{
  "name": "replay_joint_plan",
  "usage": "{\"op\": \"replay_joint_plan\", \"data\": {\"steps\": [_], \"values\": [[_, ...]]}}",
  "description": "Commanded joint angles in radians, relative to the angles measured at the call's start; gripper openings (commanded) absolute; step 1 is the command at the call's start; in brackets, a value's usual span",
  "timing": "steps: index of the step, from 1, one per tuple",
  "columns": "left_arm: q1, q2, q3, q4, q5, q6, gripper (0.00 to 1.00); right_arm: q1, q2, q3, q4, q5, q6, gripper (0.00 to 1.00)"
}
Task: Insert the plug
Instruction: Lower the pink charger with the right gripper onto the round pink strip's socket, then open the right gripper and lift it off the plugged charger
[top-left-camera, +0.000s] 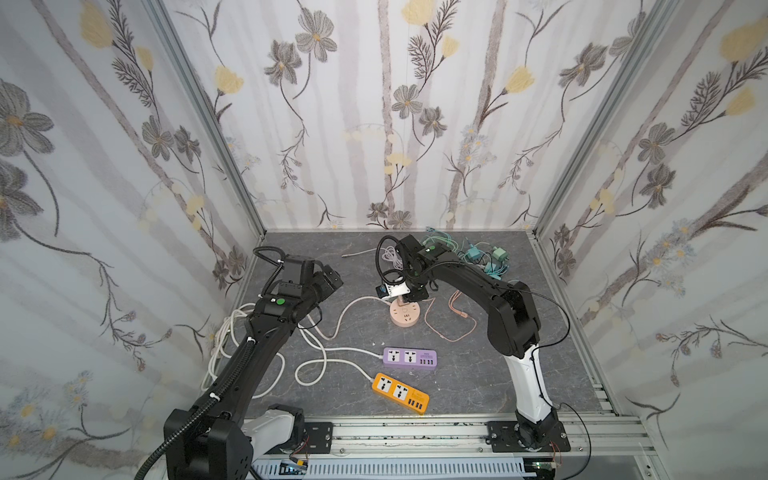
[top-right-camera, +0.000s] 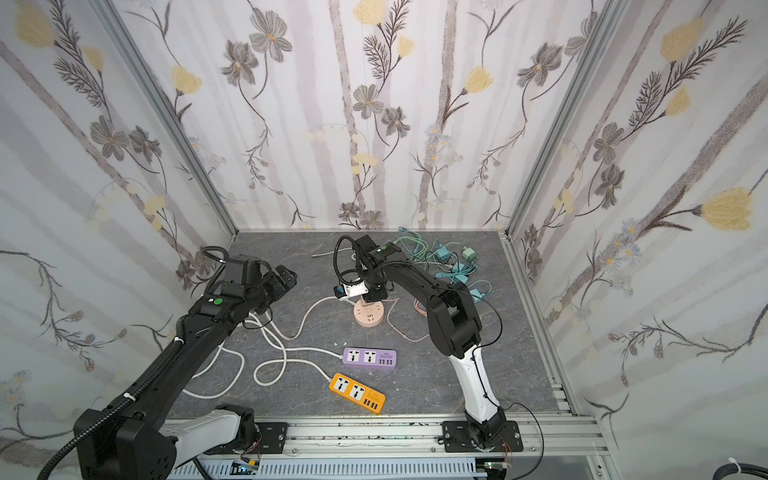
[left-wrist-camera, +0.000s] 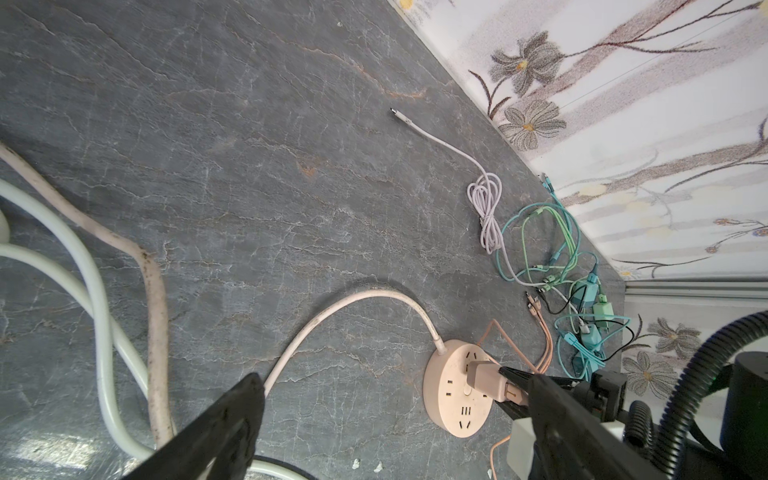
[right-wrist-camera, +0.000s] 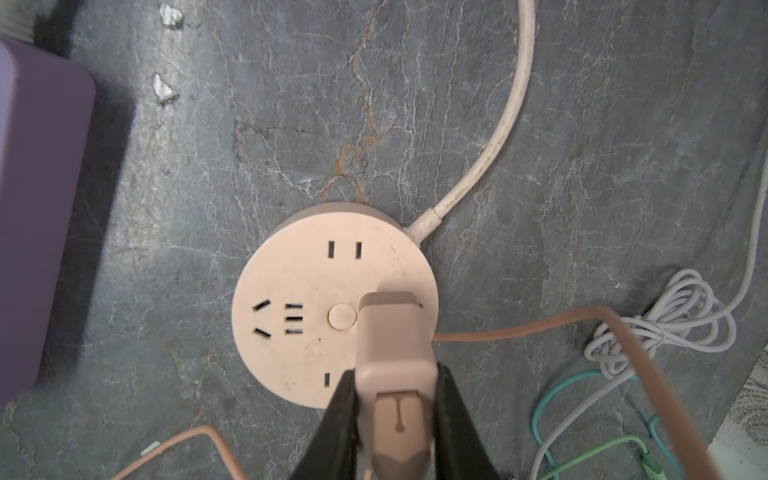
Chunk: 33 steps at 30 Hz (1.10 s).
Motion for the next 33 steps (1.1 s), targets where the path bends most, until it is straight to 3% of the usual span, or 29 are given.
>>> {"op": "replay_joint_plan", "data": {"steps": [1,10,18,19,21,24,25,26,29,33], "values": [[0.004,0.0,0.001,0.017,0.001,0.004,1.0,-0.001,0.029,0.031,-0.095,0.006,-0.008,0.0],[0.008,0.015,0.008,0.021,0.012,0.0,1.0,0.006,0.187,0.107,-0.153,0.109,0.043,0.0],[0.01,0.024,0.012,0.03,0.02,-0.006,1.0,0.009,0.198,0.124,-0.17,0.121,0.059,0.01],[0.01,0.023,0.01,0.031,0.023,-0.008,1.0,0.011,0.191,0.124,-0.173,0.111,0.064,0.08],[0.01,0.023,0.007,0.032,0.029,-0.006,1.0,0.01,0.164,0.127,-0.187,0.069,0.082,0.38],[0.01,0.028,0.011,0.031,0.039,0.003,1.0,0.007,0.098,0.123,-0.204,0.031,0.134,0.58],[0.01,0.032,0.014,0.03,0.046,0.008,1.0,0.004,0.07,0.115,-0.202,0.021,0.166,0.85],[0.011,0.036,0.016,0.028,0.053,0.012,1.0,0.002,0.043,0.103,-0.198,0.011,0.198,0.99],[0.006,0.054,0.03,0.016,0.067,0.023,1.0,-0.011,-0.075,-0.005,-0.117,-0.008,0.286,0.99],[-0.021,0.075,0.048,-0.005,0.055,0.042,1.0,-0.027,-0.288,-0.275,0.108,-0.019,0.37,0.99]]}}
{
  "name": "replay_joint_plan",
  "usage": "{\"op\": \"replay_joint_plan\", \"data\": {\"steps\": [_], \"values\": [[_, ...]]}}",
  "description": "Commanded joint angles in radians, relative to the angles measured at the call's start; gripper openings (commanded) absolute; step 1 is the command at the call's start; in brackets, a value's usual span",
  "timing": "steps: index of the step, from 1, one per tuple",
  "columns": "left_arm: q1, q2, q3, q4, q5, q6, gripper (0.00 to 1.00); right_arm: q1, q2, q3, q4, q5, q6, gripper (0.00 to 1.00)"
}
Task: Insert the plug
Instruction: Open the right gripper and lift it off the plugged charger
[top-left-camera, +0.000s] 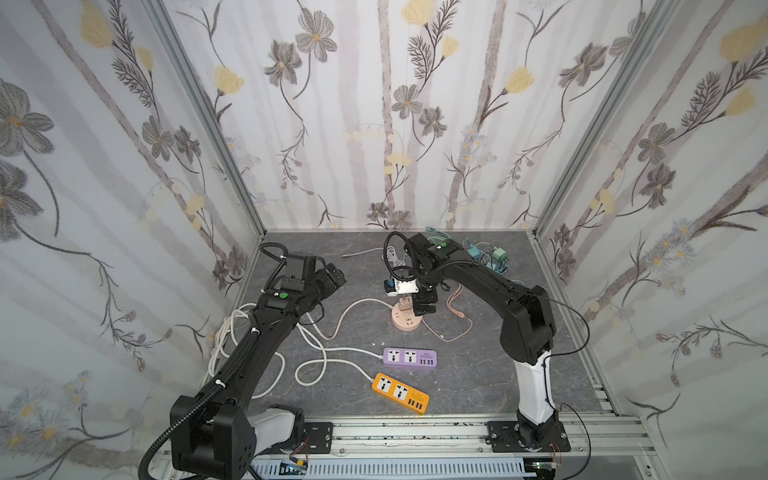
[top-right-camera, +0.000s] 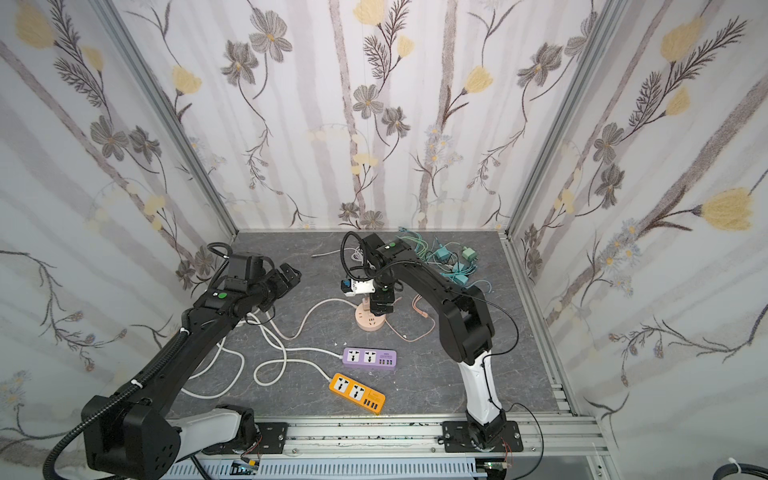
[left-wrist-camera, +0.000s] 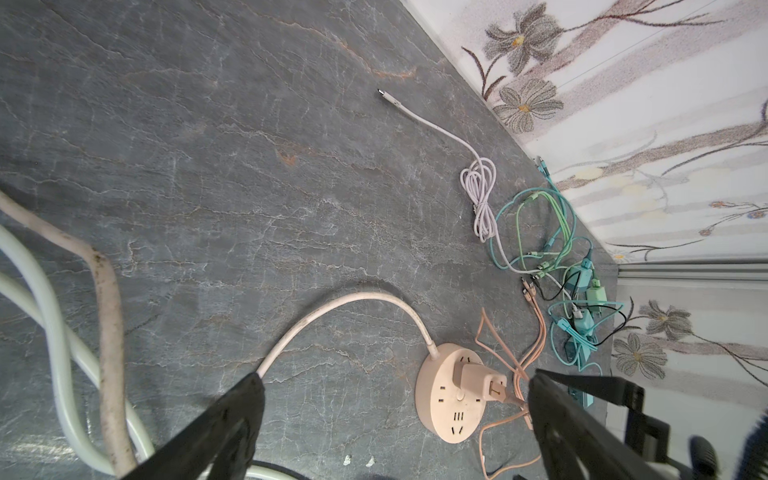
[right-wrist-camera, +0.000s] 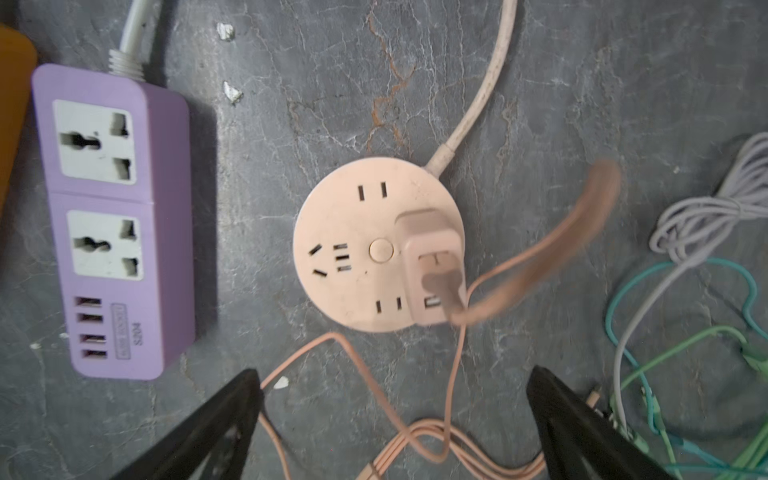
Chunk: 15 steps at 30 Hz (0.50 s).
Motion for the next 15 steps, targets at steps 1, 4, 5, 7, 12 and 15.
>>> {"op": "replay_joint_plan", "data": {"steps": [1,4,5,7,12,15], "values": [[-0.026,0.016,0.023,-0.02,-0.013,0.031,1.0,-0.012,-0.141,-0.178,0.237,-0.032,0.141,0.99],[-0.07,0.038,0.051,-0.038,-0.053,0.056,1.0,-0.04,-0.275,-0.35,0.445,0.005,0.335,0.99],[-0.084,0.057,0.061,-0.043,-0.064,0.065,1.0,-0.054,-0.317,-0.404,0.522,0.019,0.418,0.99],[-0.117,0.086,0.088,-0.045,-0.079,0.085,1.0,-0.091,-0.403,-0.527,0.712,0.095,0.653,0.99],[-0.201,0.194,0.181,-0.071,-0.096,0.128,1.0,-0.209,-0.541,-0.691,0.803,0.156,1.294,0.99],[-0.249,0.266,0.244,-0.093,-0.093,0.156,1.0,-0.274,-0.593,-0.77,0.758,0.138,1.559,0.99]]}}
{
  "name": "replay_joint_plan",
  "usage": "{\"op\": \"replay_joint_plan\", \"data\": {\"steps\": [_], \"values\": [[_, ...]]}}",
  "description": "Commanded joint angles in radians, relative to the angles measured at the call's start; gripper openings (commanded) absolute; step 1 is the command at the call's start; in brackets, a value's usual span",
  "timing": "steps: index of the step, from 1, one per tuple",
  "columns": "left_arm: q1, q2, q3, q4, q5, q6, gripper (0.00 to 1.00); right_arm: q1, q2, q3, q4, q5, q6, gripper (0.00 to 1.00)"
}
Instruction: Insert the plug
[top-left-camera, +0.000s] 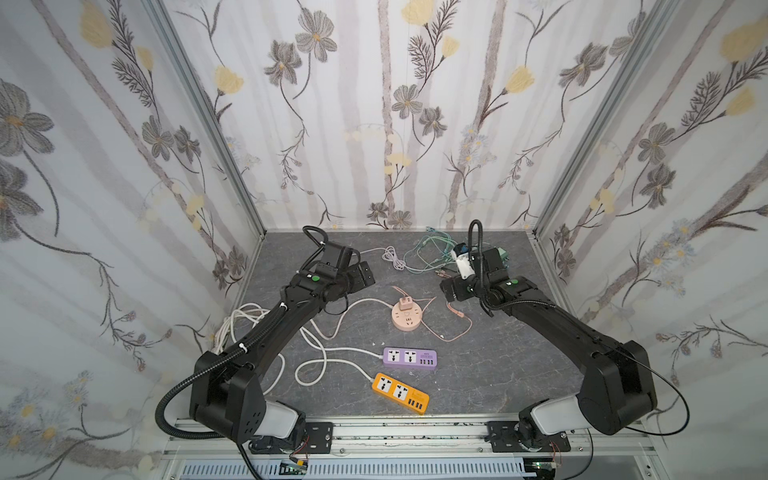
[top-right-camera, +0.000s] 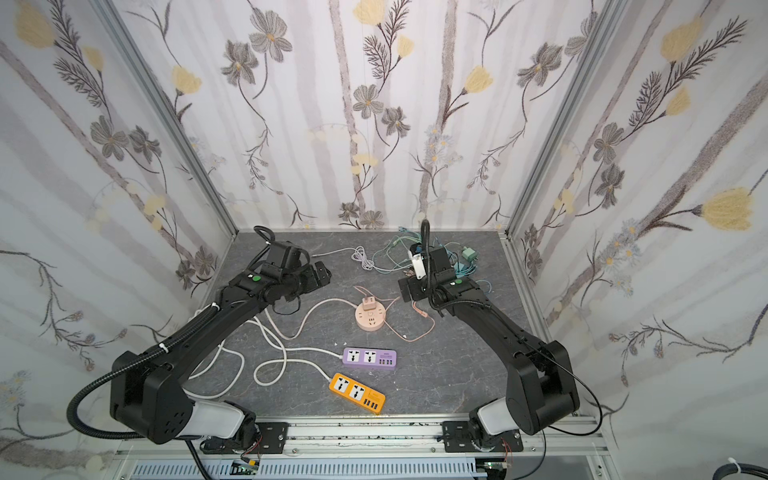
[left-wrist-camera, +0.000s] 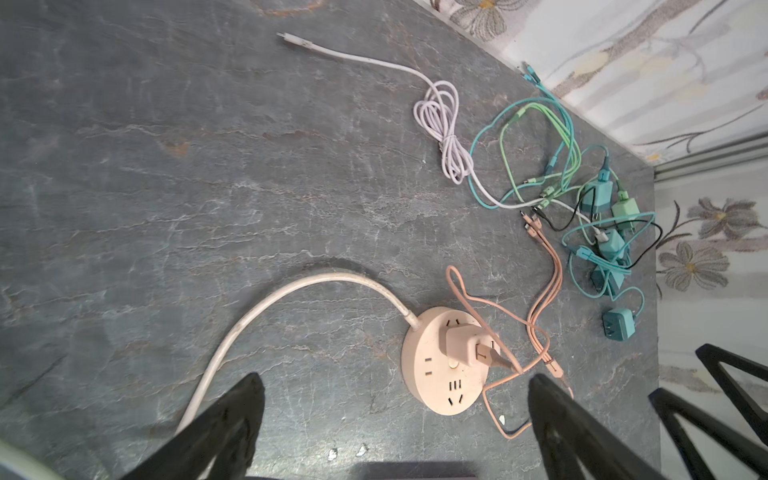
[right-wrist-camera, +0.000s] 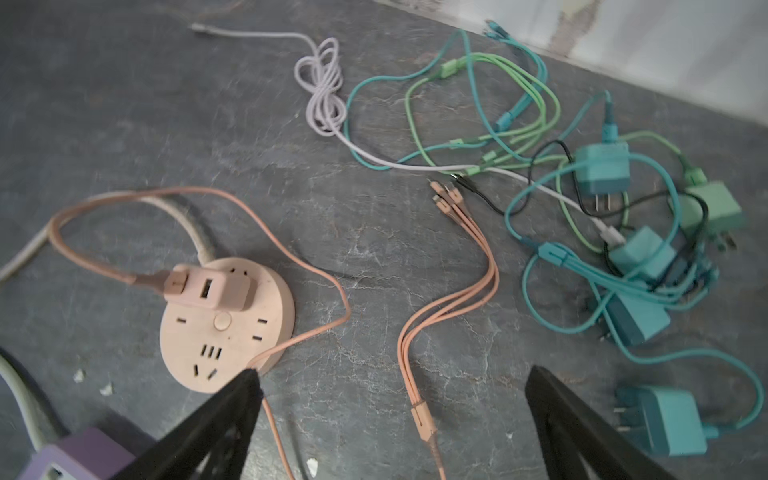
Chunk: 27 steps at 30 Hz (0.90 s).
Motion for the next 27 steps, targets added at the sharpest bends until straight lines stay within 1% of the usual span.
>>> {"op": "replay_joint_plan", "data": {"steps": [1,4,8,11,15,17,18,20,23,26,27], "values": [[-0.044,0.062,0.065,-0.048,-0.033,0.059,1.0,-0.049,-0.028,-0.084,0.054,0.002,0.482,0.99],[-0.088,0.113,0.126,-0.085,-0.067,0.095,1.0,-0.076,-0.024,-0.18,0.041,-0.001,0.573,0.99],[-0.12,0.15,0.181,-0.112,-0.075,0.133,1.0,-0.088,0.0,-0.237,0.026,-0.052,0.586,0.99],[-0.131,0.162,0.2,-0.117,-0.084,0.143,1.0,-0.088,0.016,-0.27,0.047,-0.095,0.607,0.96],[-0.131,0.165,0.206,-0.117,-0.097,0.137,1.0,-0.082,0.075,-0.282,0.068,-0.083,0.62,0.92],[-0.131,0.166,0.205,-0.117,-0.1,0.137,1.0,-0.082,0.099,-0.278,0.071,-0.073,0.622,0.87],[-0.131,0.165,0.207,-0.12,-0.104,0.137,1.0,-0.082,0.111,-0.279,0.079,-0.074,0.624,0.83],[-0.131,0.164,0.209,-0.128,-0.113,0.138,1.0,-0.081,0.134,-0.279,0.092,-0.079,0.632,0.76],[-0.13,0.162,0.211,-0.144,-0.134,0.142,1.0,-0.082,0.169,-0.28,0.112,-0.091,0.639,0.61],[-0.131,0.157,0.207,-0.154,-0.158,0.144,1.0,-0.08,0.179,-0.285,0.138,-0.079,0.63,0.35],[-0.13,0.154,0.204,-0.155,-0.164,0.144,1.0,-0.081,0.169,-0.287,0.148,-0.068,0.621,0.21]]}}
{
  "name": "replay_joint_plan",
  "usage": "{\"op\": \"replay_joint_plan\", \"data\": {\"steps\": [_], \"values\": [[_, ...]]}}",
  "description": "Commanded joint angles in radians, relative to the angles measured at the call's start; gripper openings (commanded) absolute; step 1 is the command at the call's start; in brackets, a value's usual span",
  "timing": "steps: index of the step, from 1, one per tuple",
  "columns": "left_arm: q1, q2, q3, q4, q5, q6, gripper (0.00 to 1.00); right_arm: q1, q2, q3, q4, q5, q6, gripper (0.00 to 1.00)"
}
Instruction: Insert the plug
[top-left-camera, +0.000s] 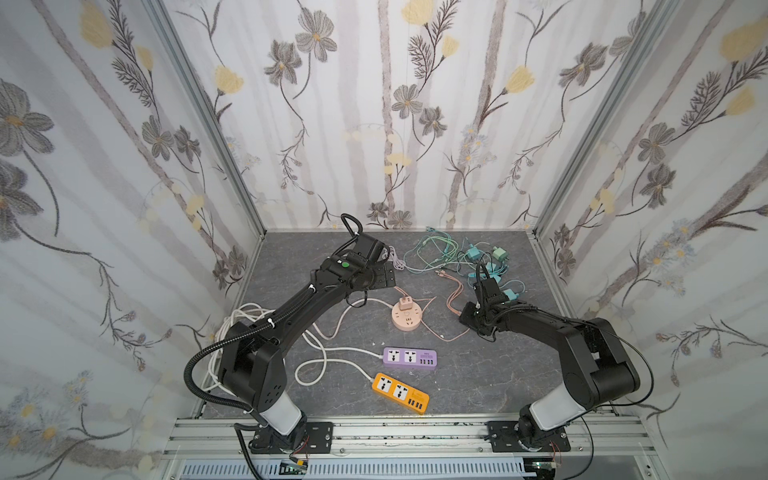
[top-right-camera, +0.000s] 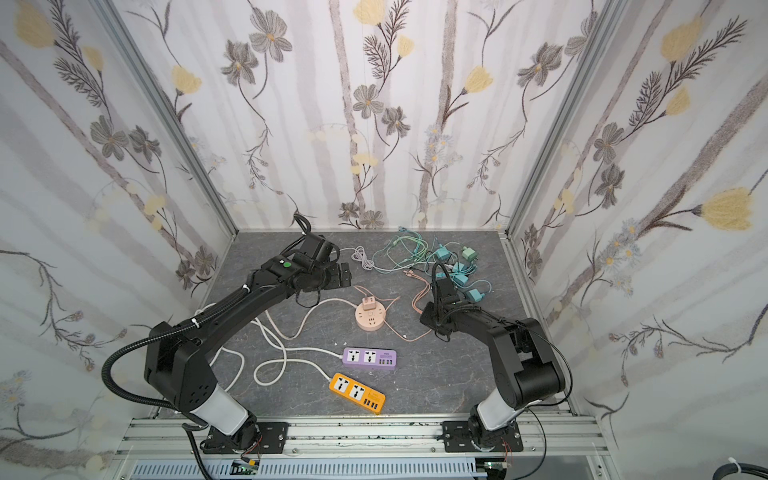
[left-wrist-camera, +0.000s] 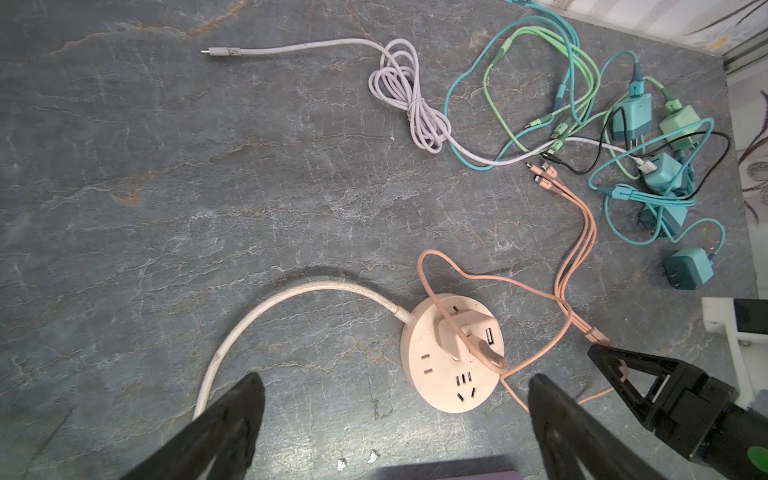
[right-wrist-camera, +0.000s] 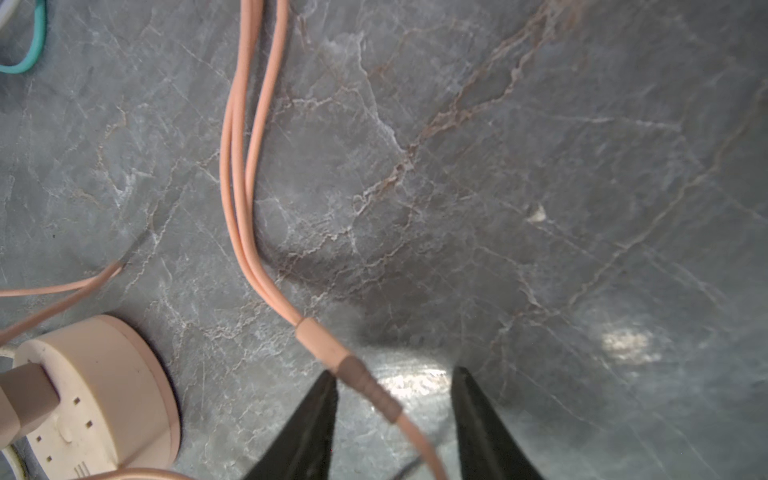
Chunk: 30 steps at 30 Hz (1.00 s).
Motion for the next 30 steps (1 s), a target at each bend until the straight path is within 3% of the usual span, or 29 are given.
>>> {"op": "replay_joint_plan", "data": {"steps": [1,3,7,13,16,22,27,28,30], "values": [[0.002,-0.014,0.003,-0.024,-0.053,0.001,1.0,0.001,-0.015,0.001,0.04,0.03,-0.006,0.07],[0.006,-0.023,-0.003,-0.025,-0.07,-0.002,1.0,0.002,-0.054,0.028,0.038,0.062,-0.045,0.0],[0.028,-0.061,-0.033,-0.022,-0.134,-0.021,1.0,0.016,-0.128,0.215,0.018,0.068,-0.174,0.0],[0.125,-0.2,-0.164,0.036,-0.15,-0.073,1.0,0.124,-0.064,0.532,0.157,0.057,-0.365,0.0],[0.192,-0.285,-0.236,0.059,-0.136,-0.087,1.0,0.186,0.066,0.76,0.224,0.063,-0.426,0.0],[0.314,-0.444,-0.349,0.055,-0.144,-0.094,1.0,0.331,0.427,1.187,0.371,-0.065,-0.429,0.0],[0.404,-0.498,-0.38,0.009,-0.147,-0.096,1.0,0.449,0.762,1.668,0.26,-0.174,-0.427,0.0],[0.42,-0.499,-0.381,0.001,-0.144,-0.098,1.0,0.459,0.828,1.764,0.205,-0.159,-0.429,0.07],[0.445,-0.497,-0.386,-0.007,-0.129,-0.101,1.0,0.51,0.908,1.865,0.118,-0.113,-0.437,0.43]]}}
